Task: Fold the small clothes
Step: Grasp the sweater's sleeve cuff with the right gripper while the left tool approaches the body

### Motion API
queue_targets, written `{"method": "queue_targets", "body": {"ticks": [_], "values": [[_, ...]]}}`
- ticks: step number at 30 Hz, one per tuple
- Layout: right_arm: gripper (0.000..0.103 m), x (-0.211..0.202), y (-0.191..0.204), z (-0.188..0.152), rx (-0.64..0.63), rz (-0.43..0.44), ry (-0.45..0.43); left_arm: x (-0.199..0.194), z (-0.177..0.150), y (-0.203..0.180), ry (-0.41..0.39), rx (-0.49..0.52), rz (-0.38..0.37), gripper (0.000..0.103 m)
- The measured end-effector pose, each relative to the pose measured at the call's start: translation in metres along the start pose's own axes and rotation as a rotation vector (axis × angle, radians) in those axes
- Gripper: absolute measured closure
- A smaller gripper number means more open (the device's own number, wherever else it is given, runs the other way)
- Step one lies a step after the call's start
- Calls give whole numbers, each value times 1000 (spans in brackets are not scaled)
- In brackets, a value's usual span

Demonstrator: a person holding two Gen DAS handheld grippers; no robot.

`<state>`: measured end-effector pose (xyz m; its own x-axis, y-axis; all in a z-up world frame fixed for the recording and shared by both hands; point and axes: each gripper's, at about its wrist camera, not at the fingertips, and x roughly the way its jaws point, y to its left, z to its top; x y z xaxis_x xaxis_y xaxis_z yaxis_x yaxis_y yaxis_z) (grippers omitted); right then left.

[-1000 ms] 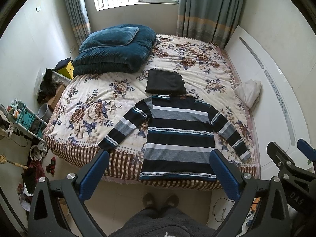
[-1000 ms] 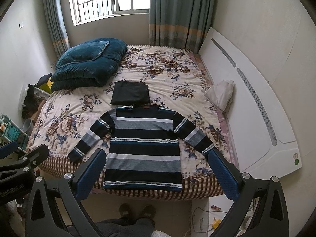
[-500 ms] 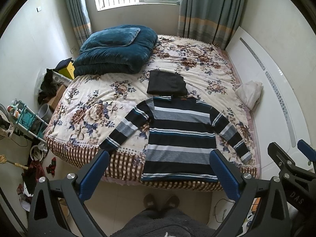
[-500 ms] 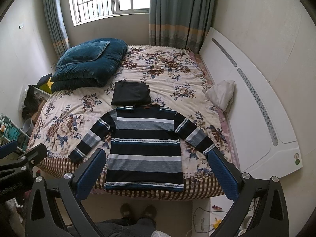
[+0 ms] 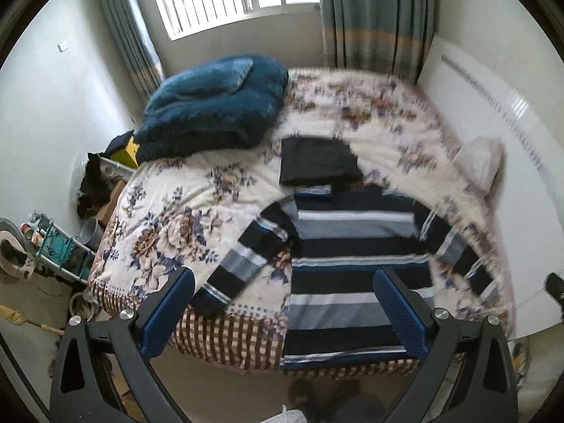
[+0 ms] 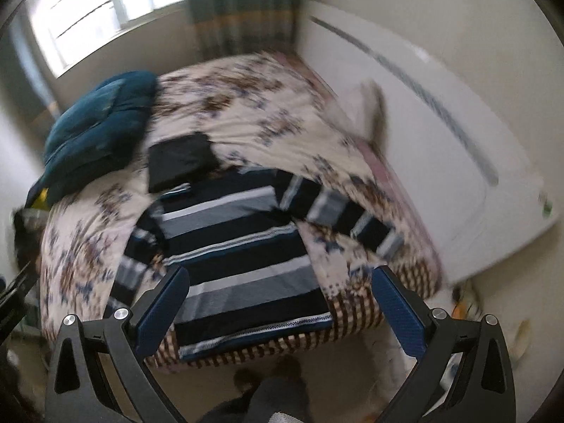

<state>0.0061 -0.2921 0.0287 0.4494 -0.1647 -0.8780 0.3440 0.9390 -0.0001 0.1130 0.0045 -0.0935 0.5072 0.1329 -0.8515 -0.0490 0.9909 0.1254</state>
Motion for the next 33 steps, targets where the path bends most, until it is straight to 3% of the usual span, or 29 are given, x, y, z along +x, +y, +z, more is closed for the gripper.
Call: {"method": "queue_targets", "body": {"ticks": [4,9,15,19,22,27,32,33], "values": [[0,94,-61,4,183,-64,102,63,13,-27,63,20,22,0],[0,228,-163,2,444,-57,236,140,16,-76,94,36,90,0],[9,383,-280,-10,734,-83,344,252,17,-132,226,29,134,0],[19,477,-340,-39,930,-79,416,324,3,-159,326,4,149,0],[20,530,-370,-63,1057,-63,448,379,-9,-172,397,-14,156,0],[22,578,-407,-86,1198,-109,425,440,-23,-193,429,9,162,0],[47,599,-419,-87,1241,-151,336,478,-33,-204,438,48,154,0],[62,600,-418,-86,1237,-173,323,484,-34,-204,441,49,153,0]]}}
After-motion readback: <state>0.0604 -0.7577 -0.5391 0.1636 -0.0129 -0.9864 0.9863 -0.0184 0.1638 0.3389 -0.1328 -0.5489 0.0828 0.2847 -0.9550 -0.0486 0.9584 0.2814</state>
